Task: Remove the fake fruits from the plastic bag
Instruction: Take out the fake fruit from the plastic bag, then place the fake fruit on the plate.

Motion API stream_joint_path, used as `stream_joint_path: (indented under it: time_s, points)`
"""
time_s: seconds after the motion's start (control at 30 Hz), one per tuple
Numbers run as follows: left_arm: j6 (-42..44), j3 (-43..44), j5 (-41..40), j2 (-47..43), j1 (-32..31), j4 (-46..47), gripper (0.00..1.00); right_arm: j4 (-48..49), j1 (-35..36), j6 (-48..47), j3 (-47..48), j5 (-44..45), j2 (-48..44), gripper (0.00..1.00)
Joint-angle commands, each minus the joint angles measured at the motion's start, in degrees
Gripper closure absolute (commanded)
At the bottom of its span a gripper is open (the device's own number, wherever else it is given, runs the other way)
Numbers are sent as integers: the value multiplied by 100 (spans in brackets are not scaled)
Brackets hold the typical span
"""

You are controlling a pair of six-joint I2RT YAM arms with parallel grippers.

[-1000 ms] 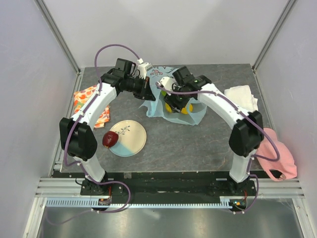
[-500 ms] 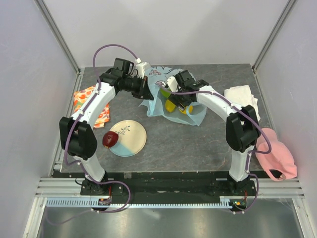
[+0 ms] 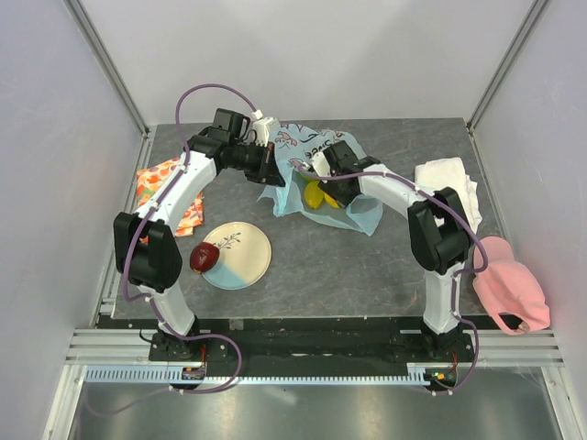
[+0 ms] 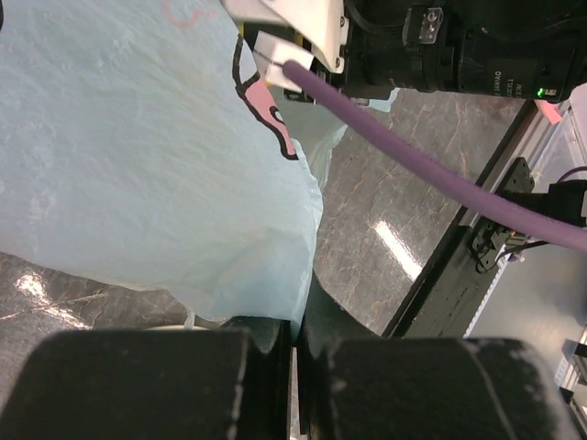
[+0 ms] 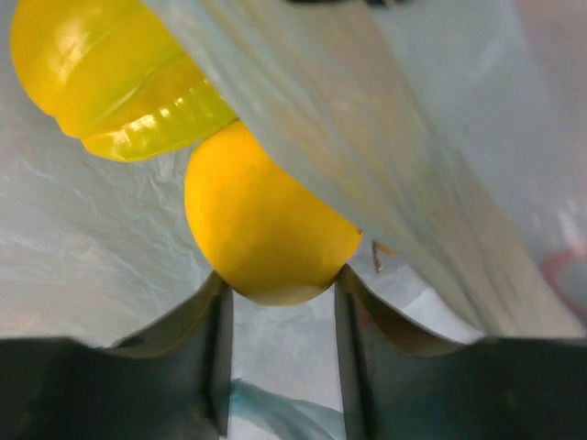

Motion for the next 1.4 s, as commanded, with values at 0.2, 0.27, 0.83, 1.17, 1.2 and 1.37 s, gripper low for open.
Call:
stream_joint_path:
  time_s: [0.2,0.27,0.83,1.17,1.2,1.37]
  points:
    - [-34,378,38,33,31,12,98,-218,-21,177,-165,-1029,-1579,82]
    - [-78,456,47,77,31,47,98,-490,-12,186,-104,-1356,-1844,82]
    - [439,247,-1930,-2048,408,-234,13,-607,1622,-551,511,-3423,-2479,82]
    - [467,-448,-1791,-3737,1358,-480,13,-132,2589,-1589,1749,-3397,-370,82]
    - [449,-457,-1747,-3755,1437,-489,13,-140,2642,-1633,1864,-3353,-229,81]
    - [300,-580,-1501,-3781,1613,-507,13,-193,2818,-1844,2496,-3072,685,82]
